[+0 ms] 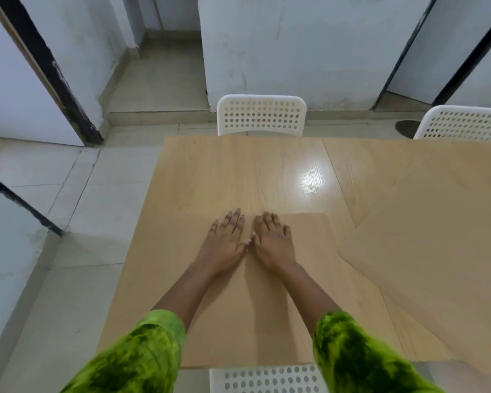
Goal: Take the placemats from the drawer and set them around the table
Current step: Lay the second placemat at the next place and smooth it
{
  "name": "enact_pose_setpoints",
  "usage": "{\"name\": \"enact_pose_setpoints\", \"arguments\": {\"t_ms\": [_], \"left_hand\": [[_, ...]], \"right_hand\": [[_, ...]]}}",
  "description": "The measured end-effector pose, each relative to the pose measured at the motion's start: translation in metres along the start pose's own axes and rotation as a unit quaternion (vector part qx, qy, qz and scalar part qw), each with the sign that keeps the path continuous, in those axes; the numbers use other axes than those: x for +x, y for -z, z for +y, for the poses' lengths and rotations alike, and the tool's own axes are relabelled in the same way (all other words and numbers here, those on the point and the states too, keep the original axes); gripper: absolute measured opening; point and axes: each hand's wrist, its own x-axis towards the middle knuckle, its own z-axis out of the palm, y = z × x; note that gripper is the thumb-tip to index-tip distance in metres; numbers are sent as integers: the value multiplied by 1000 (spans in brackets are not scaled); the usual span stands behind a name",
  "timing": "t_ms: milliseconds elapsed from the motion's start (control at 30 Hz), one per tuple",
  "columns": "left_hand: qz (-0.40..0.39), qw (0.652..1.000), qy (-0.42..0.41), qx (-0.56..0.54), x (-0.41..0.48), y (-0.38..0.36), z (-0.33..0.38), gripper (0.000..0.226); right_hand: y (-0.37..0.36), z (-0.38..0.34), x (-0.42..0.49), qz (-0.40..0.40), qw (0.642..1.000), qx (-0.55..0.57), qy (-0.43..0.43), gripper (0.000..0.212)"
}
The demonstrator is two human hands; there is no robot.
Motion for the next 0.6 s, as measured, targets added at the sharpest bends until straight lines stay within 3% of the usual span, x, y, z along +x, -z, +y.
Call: {"name": "enact_pose_setpoints", "arguments": {"t_ms": [67, 233, 367, 600], "left_hand": [[23, 1000, 2, 14, -1, -10, -4, 90], [92, 993, 68, 16, -14, -18, -38, 86], [95, 986, 132, 24, -22, -15, -68, 89], [79, 985, 153, 14, -26, -9, -71, 83]], "right_hand": [[-7, 8, 1, -7, 1000, -12, 5, 57], [1, 42, -1, 19, 998, -24, -54, 62], [11, 82, -2, 31, 991, -33, -123, 64], [18, 87, -4, 18, 990, -38, -137, 64]]}}
